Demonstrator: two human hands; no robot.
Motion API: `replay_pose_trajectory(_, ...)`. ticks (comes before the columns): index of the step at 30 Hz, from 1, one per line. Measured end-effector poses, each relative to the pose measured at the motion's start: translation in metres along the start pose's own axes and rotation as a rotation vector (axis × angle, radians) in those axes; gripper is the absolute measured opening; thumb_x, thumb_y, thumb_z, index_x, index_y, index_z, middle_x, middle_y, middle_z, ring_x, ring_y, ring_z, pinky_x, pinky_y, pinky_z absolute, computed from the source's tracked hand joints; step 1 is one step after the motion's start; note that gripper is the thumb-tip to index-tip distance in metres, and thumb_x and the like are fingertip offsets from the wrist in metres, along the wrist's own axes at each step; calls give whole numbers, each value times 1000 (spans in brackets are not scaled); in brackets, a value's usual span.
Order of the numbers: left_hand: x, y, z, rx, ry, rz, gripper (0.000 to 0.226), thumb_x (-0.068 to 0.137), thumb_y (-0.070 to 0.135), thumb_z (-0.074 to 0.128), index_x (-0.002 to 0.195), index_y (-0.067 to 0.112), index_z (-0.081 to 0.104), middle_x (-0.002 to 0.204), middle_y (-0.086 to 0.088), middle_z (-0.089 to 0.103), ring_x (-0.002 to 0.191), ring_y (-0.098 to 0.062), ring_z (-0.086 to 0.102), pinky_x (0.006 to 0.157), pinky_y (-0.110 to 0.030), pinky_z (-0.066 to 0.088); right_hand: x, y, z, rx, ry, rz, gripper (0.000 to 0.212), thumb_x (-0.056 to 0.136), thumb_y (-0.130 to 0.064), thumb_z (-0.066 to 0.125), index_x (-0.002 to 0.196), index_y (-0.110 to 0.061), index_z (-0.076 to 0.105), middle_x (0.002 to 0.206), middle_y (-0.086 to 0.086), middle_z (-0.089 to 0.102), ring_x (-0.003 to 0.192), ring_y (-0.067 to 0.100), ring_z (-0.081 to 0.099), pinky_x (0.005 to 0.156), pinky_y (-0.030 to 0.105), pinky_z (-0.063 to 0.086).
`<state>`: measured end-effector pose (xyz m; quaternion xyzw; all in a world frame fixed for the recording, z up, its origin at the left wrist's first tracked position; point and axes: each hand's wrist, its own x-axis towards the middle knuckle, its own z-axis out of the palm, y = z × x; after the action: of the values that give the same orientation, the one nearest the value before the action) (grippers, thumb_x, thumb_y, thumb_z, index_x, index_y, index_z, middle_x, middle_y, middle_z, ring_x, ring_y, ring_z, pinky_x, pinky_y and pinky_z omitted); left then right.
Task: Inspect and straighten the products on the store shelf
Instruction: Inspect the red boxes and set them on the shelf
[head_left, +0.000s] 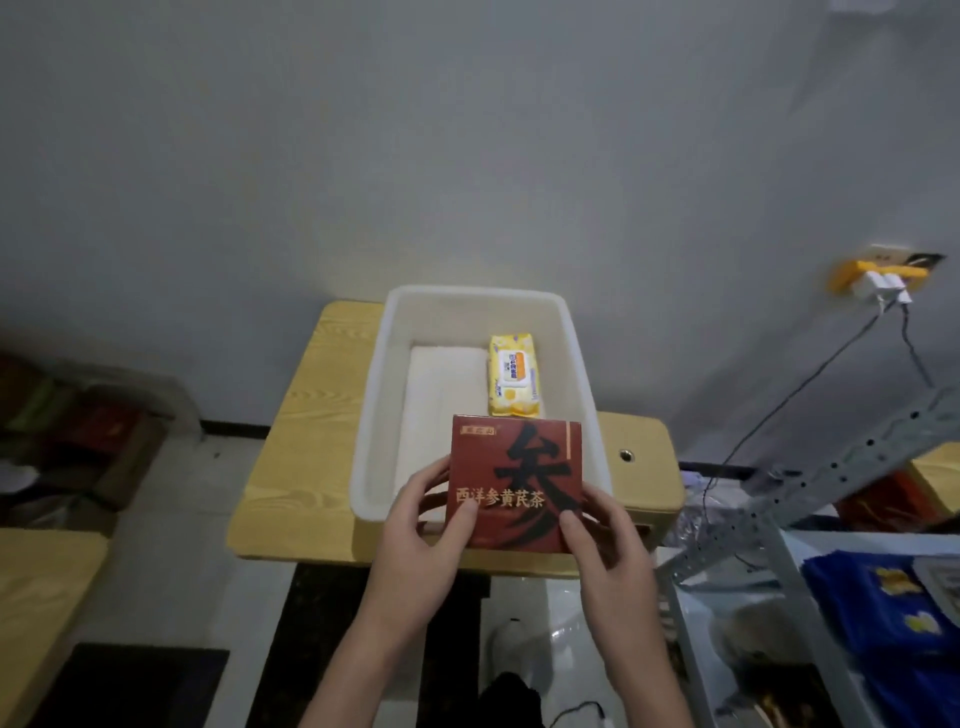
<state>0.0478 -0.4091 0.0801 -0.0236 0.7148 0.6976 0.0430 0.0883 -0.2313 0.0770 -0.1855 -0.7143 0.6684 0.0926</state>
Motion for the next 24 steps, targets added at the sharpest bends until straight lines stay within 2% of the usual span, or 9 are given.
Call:
replay_pose_trajectory(3, 41, -2, 22, 44, 35, -2, 40, 96, 17, 68, 131, 33, 61, 125, 17, 68, 117, -4, 64, 87, -22, 56, 49, 2, -6, -3, -34, 13, 30, 99, -15, 65, 126, -28, 65, 121, -9, 70, 105, -4, 66, 84, 16, 56)
replay_pose_trajectory(5, 68, -4, 40, 79, 26, -4, 39, 97, 18, 67, 132, 32, 60, 125, 17, 68, 117, -3, 64, 90, -26, 56, 82, 4, -12, -8, -46, 37, 30, 100, -18, 65, 128, -29, 64, 122, -10, 70, 106, -5, 66, 85, 16, 57)
replay_pose_trajectory(10, 126, -19, 83, 148, 83, -74, 38, 99, 12, 64, 133, 28, 61, 128, 10, 67, 111, -3, 66, 85, -18, 55, 155, 18, -25, -24, -64, 98, 27, 100, -12, 65, 122, -27, 64, 121, -6, 67, 97, -14, 64, 74, 6, 51)
replay_pose_trajectory(15, 156, -44, 93, 223, 136, -176, 41, 100, 16, 63, 140, 24, 59, 132, 6, 65, 112, -4, 66, 97, -32, 57, 196, 47, -19, -90, -129, 183, 25, 100, -17, 66, 123, -27, 63, 121, -2, 68, 100, -12, 64, 78, 8, 52)
replay_pose_trajectory(18, 167, -56, 94, 254, 145, -216, 37, 100, 13, 62, 136, 22, 60, 128, 10, 67, 107, 3, 65, 92, -20, 55, 208, 61, -12, -158, -144, 193, 25, 100, -16, 66, 119, -33, 62, 122, 1, 66, 100, -10, 65, 81, 8, 52)
replay_pose_trajectory(21, 179, -72, 95, 286, 151, -260, 34, 100, 11, 61, 132, 22, 60, 125, 14, 66, 103, 11, 63, 84, -7, 49, 218, 75, -4, -229, -151, 215, 23, 100, -29, 64, 122, -36, 63, 122, -8, 65, 104, -3, 67, 95, 28, 56)
replay_pose_trajectory(23, 187, -84, 96, 301, 145, -292, 33, 99, 13, 62, 131, 21, 58, 124, 14, 65, 101, 14, 62, 82, -5, 47, 225, 83, 3, -285, -148, 237, 36, 96, -42, 60, 131, -32, 63, 121, -10, 66, 106, 3, 68, 98, 40, 57)
replay_pose_trajectory(24, 190, -90, 95, 310, 140, -311, 32, 99, 13, 63, 130, 21, 57, 122, 14, 65, 99, 16, 62, 81, -5, 47, 227, 88, 6, -306, -142, 250, 40, 96, -41, 59, 134, -30, 62, 120, -8, 67, 107, 7, 69, 98, 43, 57)
